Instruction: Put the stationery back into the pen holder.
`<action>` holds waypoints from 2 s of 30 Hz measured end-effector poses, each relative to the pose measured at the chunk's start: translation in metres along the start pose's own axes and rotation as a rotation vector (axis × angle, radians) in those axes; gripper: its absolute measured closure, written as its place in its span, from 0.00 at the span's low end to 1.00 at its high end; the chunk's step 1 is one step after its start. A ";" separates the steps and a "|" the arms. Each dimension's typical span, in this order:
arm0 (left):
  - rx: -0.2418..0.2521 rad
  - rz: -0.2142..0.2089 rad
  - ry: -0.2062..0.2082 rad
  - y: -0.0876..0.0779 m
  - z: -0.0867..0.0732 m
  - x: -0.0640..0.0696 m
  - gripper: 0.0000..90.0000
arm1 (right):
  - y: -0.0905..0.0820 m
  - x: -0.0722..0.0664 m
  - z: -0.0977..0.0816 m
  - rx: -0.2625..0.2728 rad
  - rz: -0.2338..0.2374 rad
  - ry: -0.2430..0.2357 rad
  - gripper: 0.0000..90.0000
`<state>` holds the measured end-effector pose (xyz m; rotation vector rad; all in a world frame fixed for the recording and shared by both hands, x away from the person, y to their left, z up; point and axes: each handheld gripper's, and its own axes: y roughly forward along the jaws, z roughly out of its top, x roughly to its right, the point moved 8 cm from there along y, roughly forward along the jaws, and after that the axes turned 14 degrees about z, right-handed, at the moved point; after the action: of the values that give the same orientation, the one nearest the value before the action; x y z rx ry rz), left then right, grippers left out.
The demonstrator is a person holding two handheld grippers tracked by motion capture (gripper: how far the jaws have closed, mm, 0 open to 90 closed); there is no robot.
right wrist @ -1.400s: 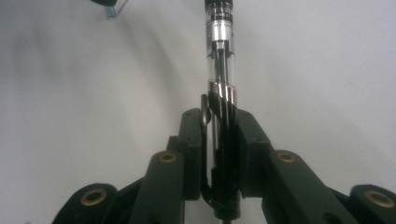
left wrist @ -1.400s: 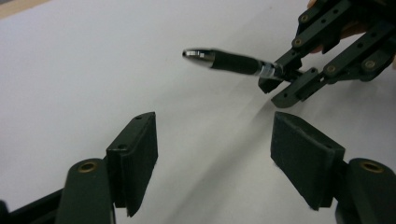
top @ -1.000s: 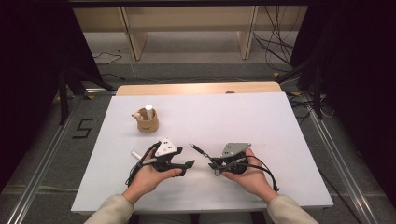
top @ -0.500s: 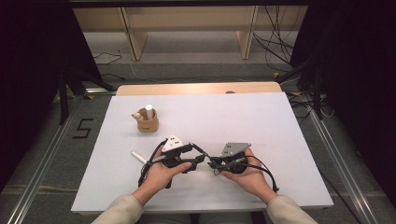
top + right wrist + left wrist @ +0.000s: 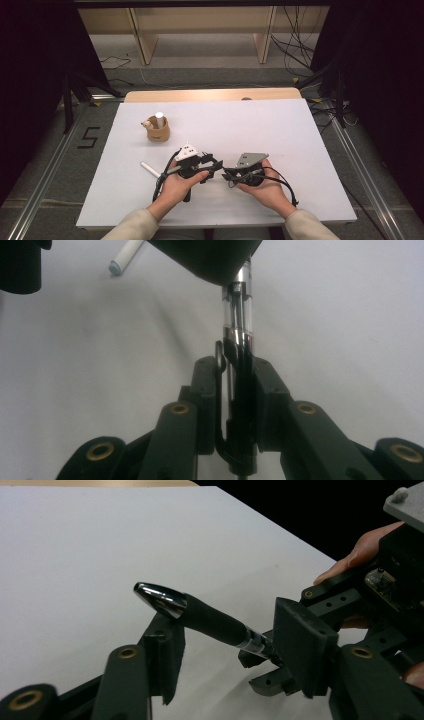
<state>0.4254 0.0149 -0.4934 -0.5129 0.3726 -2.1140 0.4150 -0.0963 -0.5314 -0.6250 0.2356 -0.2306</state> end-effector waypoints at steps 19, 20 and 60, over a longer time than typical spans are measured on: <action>0.090 -0.112 -0.056 -0.010 0.014 0.021 0.87 | 0.003 -0.002 0.003 0.026 -0.008 0.000 0.83; 0.090 -0.115 -0.043 -0.011 0.014 0.022 0.88 | 0.003 -0.002 0.003 0.032 -0.006 0.007 0.82; 0.218 0.225 0.036 -0.040 0.056 -0.079 0.88 | 0.000 0.006 0.000 0.065 -0.067 0.096 0.39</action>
<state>0.4647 0.0988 -0.4439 -0.2916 0.2059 -1.9187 0.4213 -0.0975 -0.5323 -0.5581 0.2989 -0.3320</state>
